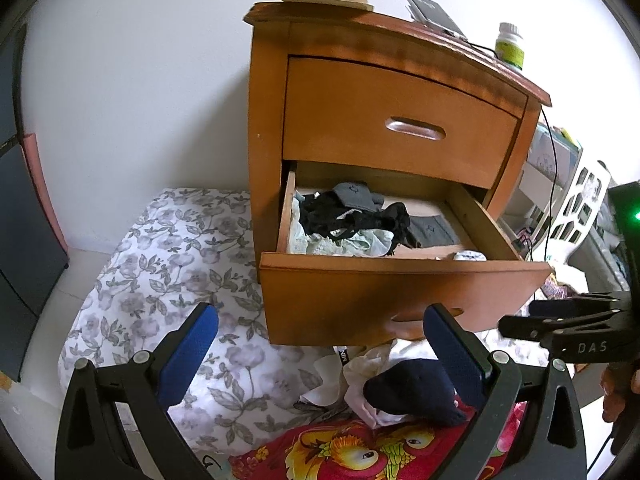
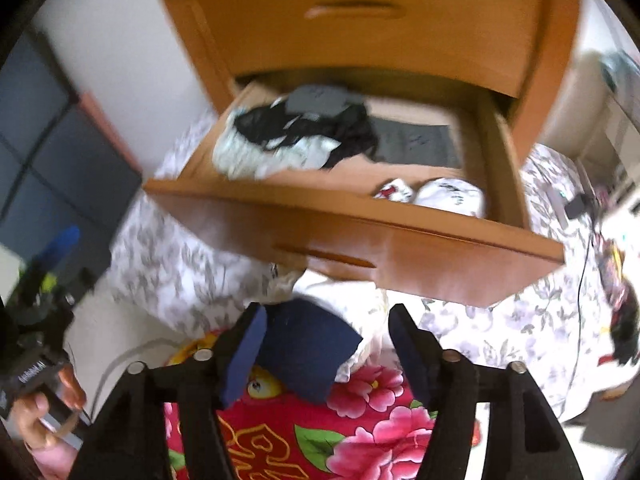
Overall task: Take underwear out of drawer
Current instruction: 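Withdraw the open right gripper up from the cloth pile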
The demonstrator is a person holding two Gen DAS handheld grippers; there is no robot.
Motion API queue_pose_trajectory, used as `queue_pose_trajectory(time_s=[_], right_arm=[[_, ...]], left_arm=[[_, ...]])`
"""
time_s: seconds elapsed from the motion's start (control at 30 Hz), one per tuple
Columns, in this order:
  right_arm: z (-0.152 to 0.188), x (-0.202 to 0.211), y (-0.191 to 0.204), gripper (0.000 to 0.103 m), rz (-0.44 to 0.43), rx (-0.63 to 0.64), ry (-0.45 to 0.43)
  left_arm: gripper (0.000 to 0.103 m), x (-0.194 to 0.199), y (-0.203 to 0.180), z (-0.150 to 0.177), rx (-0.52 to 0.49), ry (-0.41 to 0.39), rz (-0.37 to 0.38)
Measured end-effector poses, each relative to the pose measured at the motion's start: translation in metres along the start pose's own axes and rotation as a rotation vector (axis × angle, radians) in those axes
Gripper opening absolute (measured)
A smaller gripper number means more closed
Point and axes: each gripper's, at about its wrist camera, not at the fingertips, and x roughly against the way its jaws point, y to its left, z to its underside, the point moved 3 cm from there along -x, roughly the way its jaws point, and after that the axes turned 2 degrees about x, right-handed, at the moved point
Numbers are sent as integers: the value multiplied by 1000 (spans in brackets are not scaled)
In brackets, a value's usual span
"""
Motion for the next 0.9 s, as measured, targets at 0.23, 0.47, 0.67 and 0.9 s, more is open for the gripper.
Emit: queue_pose_trajectory(time_s=[0.23,0.47,0.67,0.9], right_arm=[[15,23,-14,81,85,-49,-113],[19,48,-17,97,166,-5,-209],[26,44,-23,103,143,-30,-223],[32,43,-28,103,149,-30,-246]], left_arm=[[102,2,-15,1,-27,-5,-11],[102,12,-27,-1,-26,-24,-7],[102,13,-31,2,-3,-24,-20],[102,2,-34,9,15,-8,-50]])
